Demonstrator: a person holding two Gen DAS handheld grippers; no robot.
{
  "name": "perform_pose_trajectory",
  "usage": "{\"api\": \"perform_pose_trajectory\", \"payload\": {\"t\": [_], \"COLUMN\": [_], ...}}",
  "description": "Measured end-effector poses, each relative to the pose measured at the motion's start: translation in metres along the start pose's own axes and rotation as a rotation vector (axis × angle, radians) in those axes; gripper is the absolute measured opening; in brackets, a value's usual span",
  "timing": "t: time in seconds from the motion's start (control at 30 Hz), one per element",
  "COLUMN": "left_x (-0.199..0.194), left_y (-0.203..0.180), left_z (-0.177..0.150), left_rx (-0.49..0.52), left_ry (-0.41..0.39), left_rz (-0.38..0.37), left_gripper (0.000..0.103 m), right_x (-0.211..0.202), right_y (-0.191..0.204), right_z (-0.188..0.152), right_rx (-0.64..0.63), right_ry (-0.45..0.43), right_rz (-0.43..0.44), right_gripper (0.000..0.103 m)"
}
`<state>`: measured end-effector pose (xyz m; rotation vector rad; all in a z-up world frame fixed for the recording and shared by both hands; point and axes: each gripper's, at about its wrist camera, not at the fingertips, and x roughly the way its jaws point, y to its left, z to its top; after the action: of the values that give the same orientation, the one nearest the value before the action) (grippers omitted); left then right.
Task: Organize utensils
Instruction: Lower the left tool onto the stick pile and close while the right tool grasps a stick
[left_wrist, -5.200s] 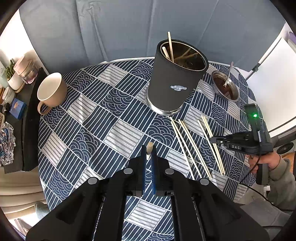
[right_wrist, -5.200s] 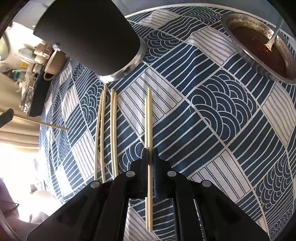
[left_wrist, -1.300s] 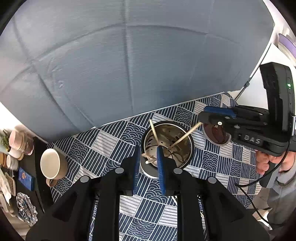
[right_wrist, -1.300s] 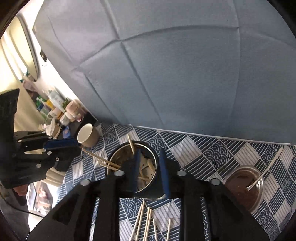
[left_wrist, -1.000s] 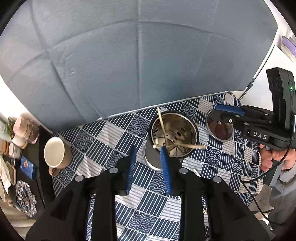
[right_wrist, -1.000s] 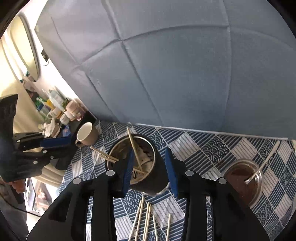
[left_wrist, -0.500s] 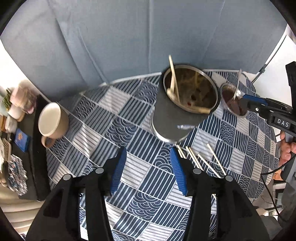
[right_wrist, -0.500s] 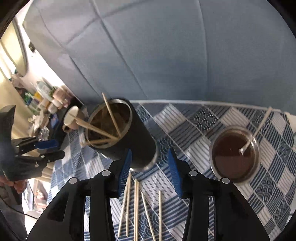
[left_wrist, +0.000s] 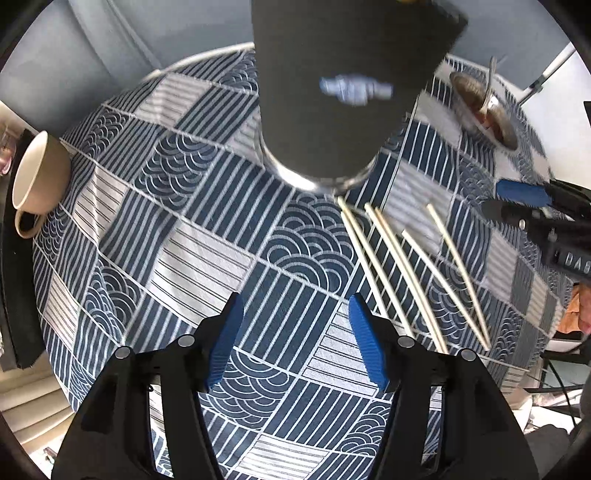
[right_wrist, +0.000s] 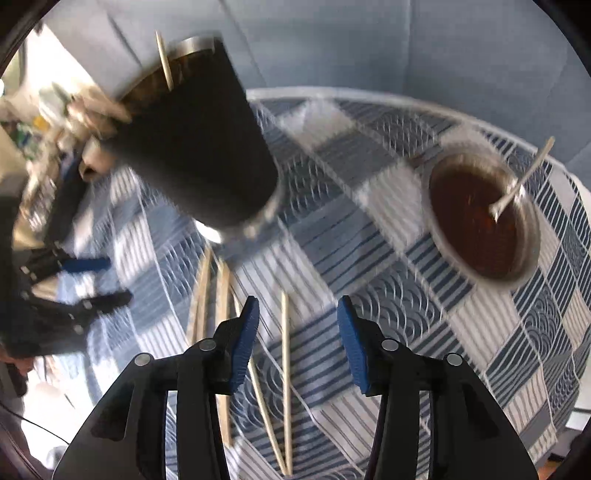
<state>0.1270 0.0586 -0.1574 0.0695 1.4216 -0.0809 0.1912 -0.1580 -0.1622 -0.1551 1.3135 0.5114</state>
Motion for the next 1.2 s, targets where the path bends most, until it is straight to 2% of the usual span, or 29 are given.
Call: {"api": "perform_pose_trajectory", "payload": {"t": [0.13,0.33,0.63,0.8,0.9,0.93,0.97,1.03,1.1,1.17,1.2], "left_x": [0.021,0.033,0.047,0.053,0.058,0.059,0.059,0.058,0.056,0.053,0.051], "left_y": [-0.008,-0.016,-0.028,-0.037,-0.054,-0.06,-0.063,-0.062,-0.064,-0.063,-0.057], "left_z": [-0.007,-0.012,-0.009,-0.007,-0.005,-0.007,-0.009,-0.012,-0.015,-0.016,-0.018], "left_rx": [-0.013,-0.025,-0.05,-0.051,-0.008,0.017,0.024,0.01,0.023,0.021,0.015], "left_ry": [0.047,0.068,0.093,0.088,0.07,0.059,0.044,0.036,0.033,0.033,0.033], "left_rz": [-0.027,-0.036,-0.033,-0.004,0.041,0.064,0.071,0.059,0.056,0.053,0.049], "left_gripper": [0.063,0.063,0.064,0.066,0.067,0.068,0.068,0.065,0.054,0.033,0.027], "right_x": [0.021,0.035,0.047,0.05,0.052,0.052,0.052,0.051,0.048,0.044,0.042], "right_y": [-0.002,0.0,0.005,0.01,0.019,0.022,0.02,0.017,0.017,0.01,0.008], "right_z": [-0.015,-0.025,-0.03,-0.029,-0.031,-0.032,-0.033,-0.034,-0.036,-0.037,-0.037], "right_rx": [0.006,-0.019,-0.059,-0.092,-0.147,-0.151,-0.134,-0.104,-0.138,-0.153,-0.152], "right_ry": [0.069,0.134,0.153,0.15,0.14,0.134,0.134,0.131,0.121,0.117,0.117], "right_rz": [-0.007,-0.035,-0.059,-0.088,-0.133,-0.147,-0.142,-0.125,-0.117,-0.11,-0.109], "right_gripper": [0.045,0.046,0.048,0.051,0.056,0.06,0.06,0.058,0.051,0.029,0.024]}}
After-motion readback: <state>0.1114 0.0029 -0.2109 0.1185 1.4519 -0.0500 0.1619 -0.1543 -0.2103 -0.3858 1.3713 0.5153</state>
